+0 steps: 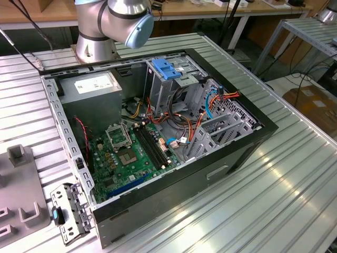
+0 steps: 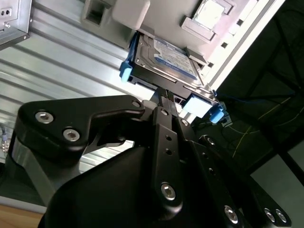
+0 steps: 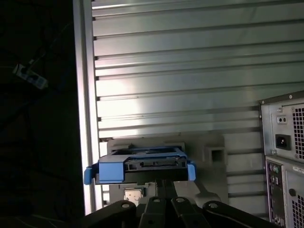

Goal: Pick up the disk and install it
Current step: 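Reach for the disk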

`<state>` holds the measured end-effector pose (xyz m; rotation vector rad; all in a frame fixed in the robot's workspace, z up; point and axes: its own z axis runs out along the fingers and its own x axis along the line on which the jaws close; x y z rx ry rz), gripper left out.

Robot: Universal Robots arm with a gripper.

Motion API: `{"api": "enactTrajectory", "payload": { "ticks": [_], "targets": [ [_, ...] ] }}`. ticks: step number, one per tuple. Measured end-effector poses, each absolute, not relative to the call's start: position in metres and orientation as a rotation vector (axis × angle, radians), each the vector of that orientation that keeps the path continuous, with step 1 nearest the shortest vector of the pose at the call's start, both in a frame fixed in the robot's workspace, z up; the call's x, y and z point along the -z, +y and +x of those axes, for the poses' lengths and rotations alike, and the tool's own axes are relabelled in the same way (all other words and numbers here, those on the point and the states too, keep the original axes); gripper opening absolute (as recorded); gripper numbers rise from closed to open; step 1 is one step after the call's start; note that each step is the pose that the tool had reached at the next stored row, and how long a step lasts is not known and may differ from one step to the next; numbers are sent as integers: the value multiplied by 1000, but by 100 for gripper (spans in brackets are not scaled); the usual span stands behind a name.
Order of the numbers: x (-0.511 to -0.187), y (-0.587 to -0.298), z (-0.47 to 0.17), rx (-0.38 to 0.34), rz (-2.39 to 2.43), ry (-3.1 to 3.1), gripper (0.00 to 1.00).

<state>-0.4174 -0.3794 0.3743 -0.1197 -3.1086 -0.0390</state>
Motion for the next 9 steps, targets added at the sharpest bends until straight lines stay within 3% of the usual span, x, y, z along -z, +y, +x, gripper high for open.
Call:
{"api": "enactTrajectory", "payload": {
  "ticks": [9],
  "targets": [
    [-372, -376, -444, 38, -119, -3100, 11]
  ]
}}
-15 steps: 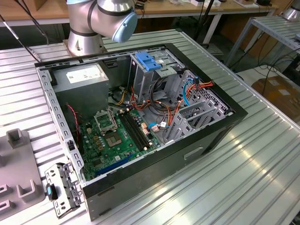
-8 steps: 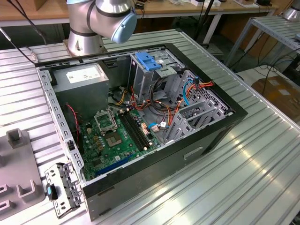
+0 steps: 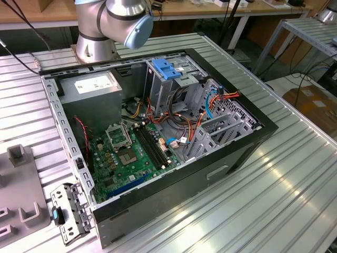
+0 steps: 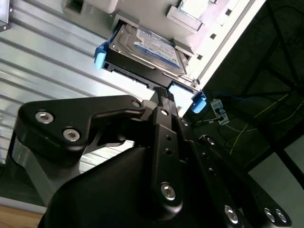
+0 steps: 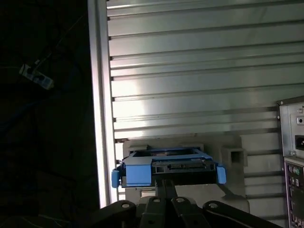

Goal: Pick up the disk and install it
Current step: 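Reach for the disk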

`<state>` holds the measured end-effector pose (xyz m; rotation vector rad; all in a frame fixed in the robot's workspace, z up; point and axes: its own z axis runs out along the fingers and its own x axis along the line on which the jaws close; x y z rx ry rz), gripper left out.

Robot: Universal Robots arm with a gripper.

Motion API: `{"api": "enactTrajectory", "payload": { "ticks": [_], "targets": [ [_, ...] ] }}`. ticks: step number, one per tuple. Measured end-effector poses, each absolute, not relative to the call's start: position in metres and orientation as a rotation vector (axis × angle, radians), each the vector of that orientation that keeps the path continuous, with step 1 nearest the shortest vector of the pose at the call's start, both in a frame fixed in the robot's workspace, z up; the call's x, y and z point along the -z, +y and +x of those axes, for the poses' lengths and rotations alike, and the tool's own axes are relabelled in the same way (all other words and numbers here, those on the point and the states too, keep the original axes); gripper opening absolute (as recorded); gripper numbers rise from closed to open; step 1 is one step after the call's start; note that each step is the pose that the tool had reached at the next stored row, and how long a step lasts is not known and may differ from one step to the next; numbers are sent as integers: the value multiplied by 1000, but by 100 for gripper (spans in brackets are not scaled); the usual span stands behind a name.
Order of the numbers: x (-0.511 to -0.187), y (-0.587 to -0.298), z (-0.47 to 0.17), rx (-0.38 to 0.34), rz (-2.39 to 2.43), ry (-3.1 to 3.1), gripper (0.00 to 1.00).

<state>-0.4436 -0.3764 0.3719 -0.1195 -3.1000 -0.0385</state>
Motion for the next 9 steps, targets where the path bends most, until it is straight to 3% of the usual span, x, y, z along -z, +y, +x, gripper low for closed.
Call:
{"api": "enactTrajectory", "payload": {
  "ticks": [9],
  "targets": [
    [-371, -376, -462, 38, -119, -3090, 11]
  ]
}}
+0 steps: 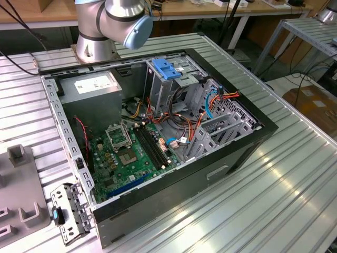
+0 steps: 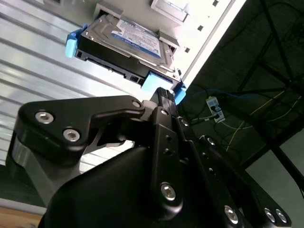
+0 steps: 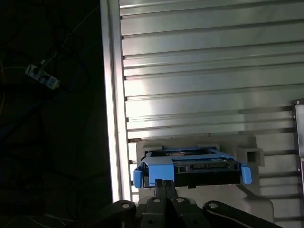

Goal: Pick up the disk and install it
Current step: 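Reach for the disk, then pick up the disk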

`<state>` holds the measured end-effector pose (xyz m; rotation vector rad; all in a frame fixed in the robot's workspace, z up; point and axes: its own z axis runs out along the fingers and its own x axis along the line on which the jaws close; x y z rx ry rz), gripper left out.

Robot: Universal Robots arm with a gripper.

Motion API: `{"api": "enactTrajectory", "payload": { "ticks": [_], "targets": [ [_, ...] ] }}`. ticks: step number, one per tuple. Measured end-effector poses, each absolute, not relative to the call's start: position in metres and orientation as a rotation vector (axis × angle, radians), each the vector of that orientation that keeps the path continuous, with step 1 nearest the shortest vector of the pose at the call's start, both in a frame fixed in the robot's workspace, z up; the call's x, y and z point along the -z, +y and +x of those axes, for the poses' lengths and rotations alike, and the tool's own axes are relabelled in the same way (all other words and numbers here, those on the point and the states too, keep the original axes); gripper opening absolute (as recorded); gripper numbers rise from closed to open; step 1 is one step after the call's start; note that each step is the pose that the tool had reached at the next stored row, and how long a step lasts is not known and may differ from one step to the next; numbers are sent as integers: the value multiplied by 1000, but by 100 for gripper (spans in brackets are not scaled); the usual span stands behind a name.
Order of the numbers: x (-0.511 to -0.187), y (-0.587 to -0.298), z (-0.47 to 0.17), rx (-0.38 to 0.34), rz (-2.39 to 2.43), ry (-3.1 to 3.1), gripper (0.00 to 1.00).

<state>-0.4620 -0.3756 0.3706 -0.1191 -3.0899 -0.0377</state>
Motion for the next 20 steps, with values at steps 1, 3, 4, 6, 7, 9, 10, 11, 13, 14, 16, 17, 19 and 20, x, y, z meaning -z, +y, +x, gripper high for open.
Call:
{"api": "enactTrajectory", "payload": {
  "ticks": [1, 3, 4, 6, 7, 9, 10, 11, 13, 14, 16, 17, 19, 20],
  "targets": [
    [-371, -376, -462, 38, -119, -3090, 11],
    [-371, -376, -462, 38, -119, -3090, 11],
    [-371, -376, -462, 38, -119, -3090, 11],
    [-371, -376, -462, 38, -119, -3090, 11],
    [-371, -376, -462, 38, -119, -3090, 11],
    [-371, -376, -462, 38, -119, -3090, 11],
    [-371, -376, -462, 38, -119, -3090, 11],
    [-371, -376, -462, 38, -119, -3090, 11],
    [-371, -376, -462, 38, -119, -3090, 11],
    [-371, -376, -463, 38, -116, -3090, 11],
    [-371, -376, -463, 37, -82, -3091, 11],
    [-371, -376, -463, 36, -41, -3091, 11],
    [-371, -376, -463, 34, 11, -3091, 11],
    [-371, -376, -462, 34, 48, -3091, 11]
  ]
}}
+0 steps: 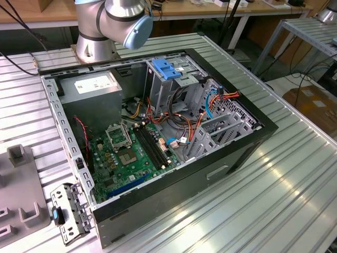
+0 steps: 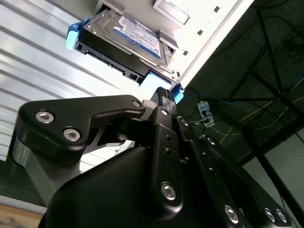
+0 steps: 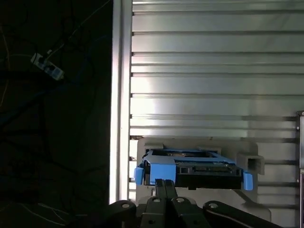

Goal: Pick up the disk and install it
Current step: 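Pick up the disk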

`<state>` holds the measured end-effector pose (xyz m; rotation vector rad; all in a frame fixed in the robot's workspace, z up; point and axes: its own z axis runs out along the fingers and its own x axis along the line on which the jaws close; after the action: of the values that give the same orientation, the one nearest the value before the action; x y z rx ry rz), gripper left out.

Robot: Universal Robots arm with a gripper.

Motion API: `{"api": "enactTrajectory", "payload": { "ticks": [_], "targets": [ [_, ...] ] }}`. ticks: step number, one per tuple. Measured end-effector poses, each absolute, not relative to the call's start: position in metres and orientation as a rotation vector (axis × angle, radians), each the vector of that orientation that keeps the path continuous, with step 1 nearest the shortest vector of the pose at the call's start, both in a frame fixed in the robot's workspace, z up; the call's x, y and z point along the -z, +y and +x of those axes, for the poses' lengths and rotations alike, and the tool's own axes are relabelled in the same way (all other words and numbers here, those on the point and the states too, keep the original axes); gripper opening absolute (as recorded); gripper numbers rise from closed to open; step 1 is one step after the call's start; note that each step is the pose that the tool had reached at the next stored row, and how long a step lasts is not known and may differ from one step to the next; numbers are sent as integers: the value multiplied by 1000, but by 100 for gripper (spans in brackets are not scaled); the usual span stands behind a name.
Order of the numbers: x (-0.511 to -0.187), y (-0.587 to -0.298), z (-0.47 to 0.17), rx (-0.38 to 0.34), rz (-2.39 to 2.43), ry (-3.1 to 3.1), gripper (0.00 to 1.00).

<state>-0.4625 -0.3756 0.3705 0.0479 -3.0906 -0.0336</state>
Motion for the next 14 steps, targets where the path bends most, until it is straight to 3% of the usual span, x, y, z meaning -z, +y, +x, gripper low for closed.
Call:
{"api": "enactTrajectory", "payload": {
  "ticks": [14],
  "targets": [
    [-370, -376, -462, 18, 615, -3026, 11]
  ]
}}
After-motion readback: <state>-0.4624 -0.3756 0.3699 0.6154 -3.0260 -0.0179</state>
